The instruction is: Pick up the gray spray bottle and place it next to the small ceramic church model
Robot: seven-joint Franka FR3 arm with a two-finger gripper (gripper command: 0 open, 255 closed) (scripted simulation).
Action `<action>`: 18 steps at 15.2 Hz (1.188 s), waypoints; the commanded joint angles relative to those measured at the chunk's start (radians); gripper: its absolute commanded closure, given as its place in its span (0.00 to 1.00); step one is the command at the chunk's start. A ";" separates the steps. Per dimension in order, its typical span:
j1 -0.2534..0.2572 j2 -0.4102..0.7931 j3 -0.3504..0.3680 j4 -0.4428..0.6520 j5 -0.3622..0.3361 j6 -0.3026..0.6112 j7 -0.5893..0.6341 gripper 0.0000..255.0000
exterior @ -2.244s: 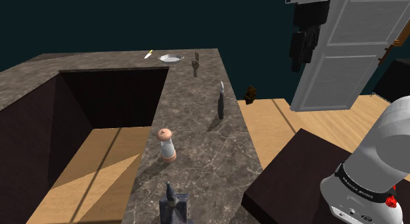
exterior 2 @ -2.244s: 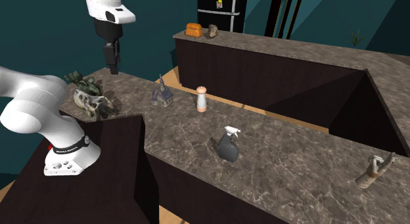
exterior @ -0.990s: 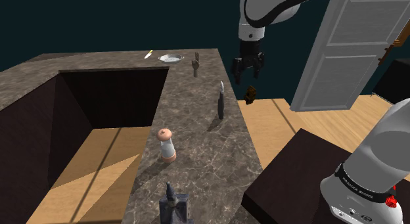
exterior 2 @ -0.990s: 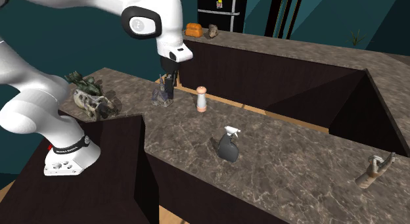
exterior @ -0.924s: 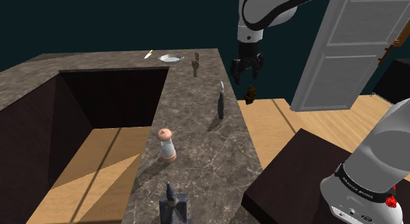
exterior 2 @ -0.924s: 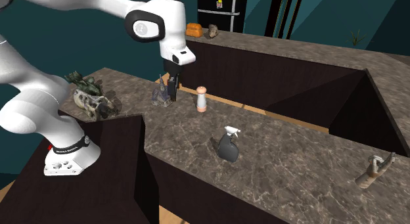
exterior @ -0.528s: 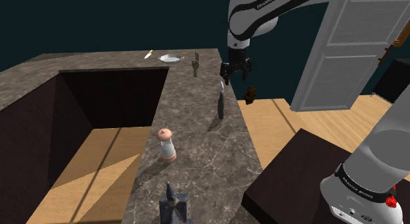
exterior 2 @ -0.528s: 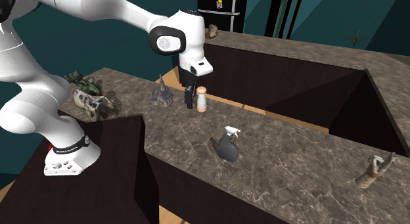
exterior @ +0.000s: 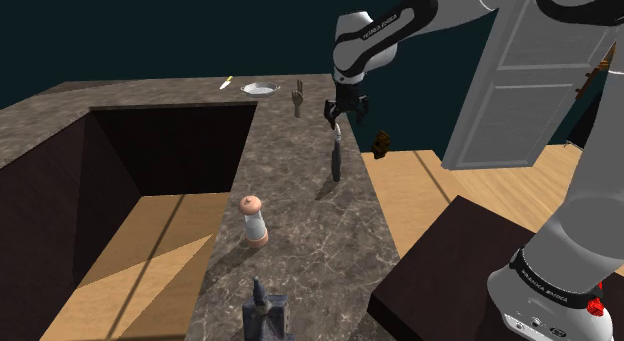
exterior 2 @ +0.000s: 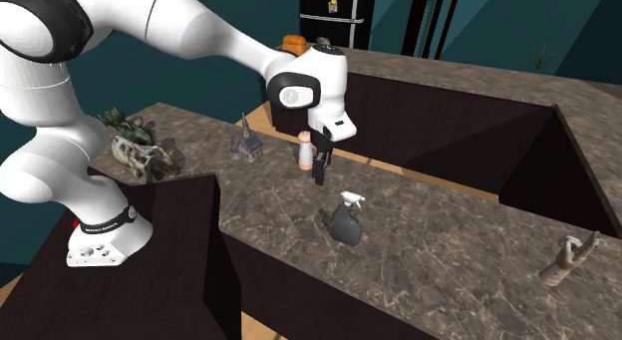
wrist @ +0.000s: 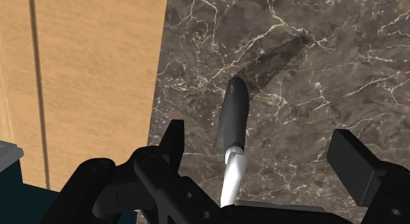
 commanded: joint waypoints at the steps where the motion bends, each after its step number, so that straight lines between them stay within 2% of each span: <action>1: 0.000 0.069 -0.010 0.069 -0.006 0.010 0.029 0.00; 6: -0.007 0.232 -0.039 0.250 -0.011 0.015 0.075 0.00; 13: -0.007 0.283 -0.041 0.232 -0.015 0.084 0.077 0.00; 18: -0.007 0.288 -0.041 0.232 -0.015 0.089 0.078 0.00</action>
